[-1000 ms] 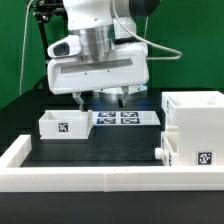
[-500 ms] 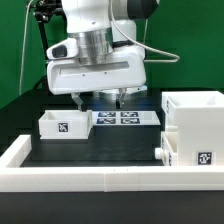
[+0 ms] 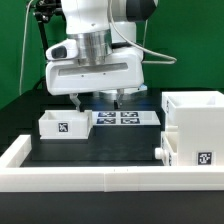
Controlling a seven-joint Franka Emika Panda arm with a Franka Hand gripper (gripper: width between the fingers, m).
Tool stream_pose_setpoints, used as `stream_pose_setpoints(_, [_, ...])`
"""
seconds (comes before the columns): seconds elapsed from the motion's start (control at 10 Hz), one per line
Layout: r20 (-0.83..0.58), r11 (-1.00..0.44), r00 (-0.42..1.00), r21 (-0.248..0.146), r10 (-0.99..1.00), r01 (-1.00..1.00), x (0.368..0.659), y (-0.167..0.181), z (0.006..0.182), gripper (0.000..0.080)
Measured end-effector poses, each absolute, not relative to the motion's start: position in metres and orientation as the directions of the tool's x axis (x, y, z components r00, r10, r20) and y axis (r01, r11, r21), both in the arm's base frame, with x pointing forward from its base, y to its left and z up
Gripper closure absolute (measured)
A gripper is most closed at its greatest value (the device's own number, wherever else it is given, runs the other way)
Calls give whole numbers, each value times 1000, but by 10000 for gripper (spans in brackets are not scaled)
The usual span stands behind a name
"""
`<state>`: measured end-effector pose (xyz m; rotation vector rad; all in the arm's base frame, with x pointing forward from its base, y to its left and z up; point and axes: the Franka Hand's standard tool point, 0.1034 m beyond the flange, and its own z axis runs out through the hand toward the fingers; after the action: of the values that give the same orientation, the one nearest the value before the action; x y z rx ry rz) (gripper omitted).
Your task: Assemble drawer
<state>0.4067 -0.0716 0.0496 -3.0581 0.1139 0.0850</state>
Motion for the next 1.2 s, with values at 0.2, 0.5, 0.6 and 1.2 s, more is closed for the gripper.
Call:
stream_pose_setpoints(0.2, [-31,-994,996,-66,-84,-86,399,-83,43,150])
stream_pose_setpoints(0.5, [3,-991,993,-62,-115,-115,389,-87,33,150])
stream_pose_setpoints(0.6, [8,-992,994,-62,-108,-108,391,-87,33,150])
stream_pose_setpoints(1.2, [1,-994,996,-58,-94,-94,387,-80,21,150])
